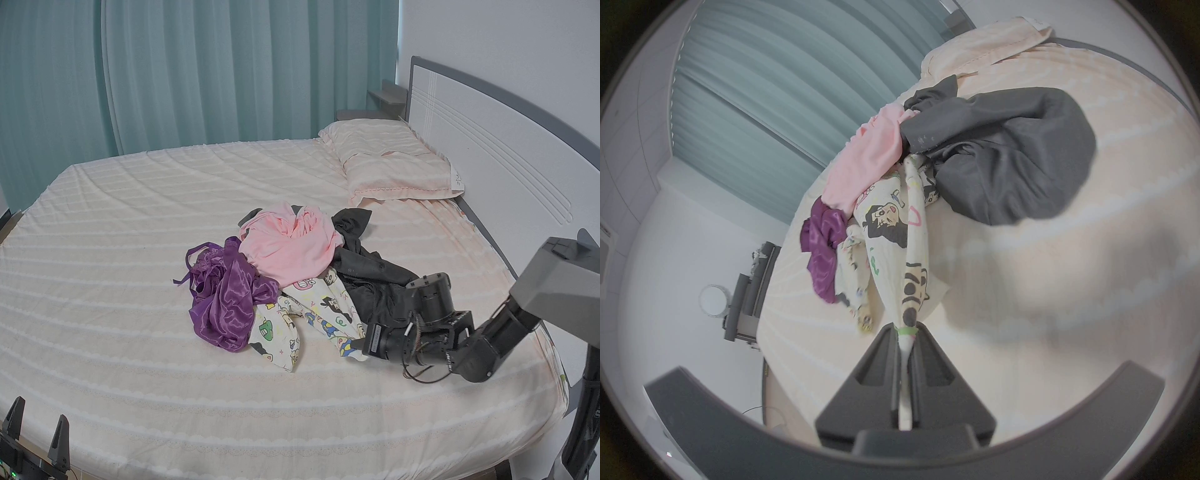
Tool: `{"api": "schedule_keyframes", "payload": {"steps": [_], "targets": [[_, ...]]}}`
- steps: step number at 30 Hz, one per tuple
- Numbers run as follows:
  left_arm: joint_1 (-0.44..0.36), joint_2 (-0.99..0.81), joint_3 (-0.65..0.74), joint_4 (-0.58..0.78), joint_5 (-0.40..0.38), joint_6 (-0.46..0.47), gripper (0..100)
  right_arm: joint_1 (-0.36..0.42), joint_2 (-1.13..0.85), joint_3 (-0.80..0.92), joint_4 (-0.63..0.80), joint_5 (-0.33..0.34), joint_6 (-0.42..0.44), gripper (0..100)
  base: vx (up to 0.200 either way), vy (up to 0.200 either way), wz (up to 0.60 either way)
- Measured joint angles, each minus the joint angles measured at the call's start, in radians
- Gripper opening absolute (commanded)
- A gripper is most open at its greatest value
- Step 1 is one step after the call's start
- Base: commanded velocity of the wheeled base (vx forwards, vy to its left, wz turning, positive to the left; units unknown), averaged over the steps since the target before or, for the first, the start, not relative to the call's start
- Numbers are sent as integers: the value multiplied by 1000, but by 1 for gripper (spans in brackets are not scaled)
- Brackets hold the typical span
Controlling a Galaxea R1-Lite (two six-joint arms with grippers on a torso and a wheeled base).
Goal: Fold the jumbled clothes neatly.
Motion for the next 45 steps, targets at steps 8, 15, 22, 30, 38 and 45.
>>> {"api": "schedule_keyframes", "payload": {"steps": [8, 15, 22, 30, 38, 45], "targets": [[0, 0, 0, 0, 0, 1, 100, -8, -210, 369, -208, 82, 75, 0, 0, 0, 0], [0, 0, 0, -1, -8, 13, 100, -10, -362, 703, -539, 130, 125, 0, 0, 0, 0], [0, 0, 0, -5, -63, 71, 100, -12, -541, 820, -627, 196, 237, 0, 0, 0, 0], [-1, 0, 0, -11, -81, 90, 100, -13, -673, 831, -566, 239, 254, 0, 0, 0, 0], [5, 0, 0, -11, -69, 76, 100, -14, -722, 831, -576, 238, 245, 0, 0, 0, 0], [5, 0, 0, -12, -30, 43, 100, -14, -734, 829, -582, 231, 239, 0, 0, 0, 0]]}}
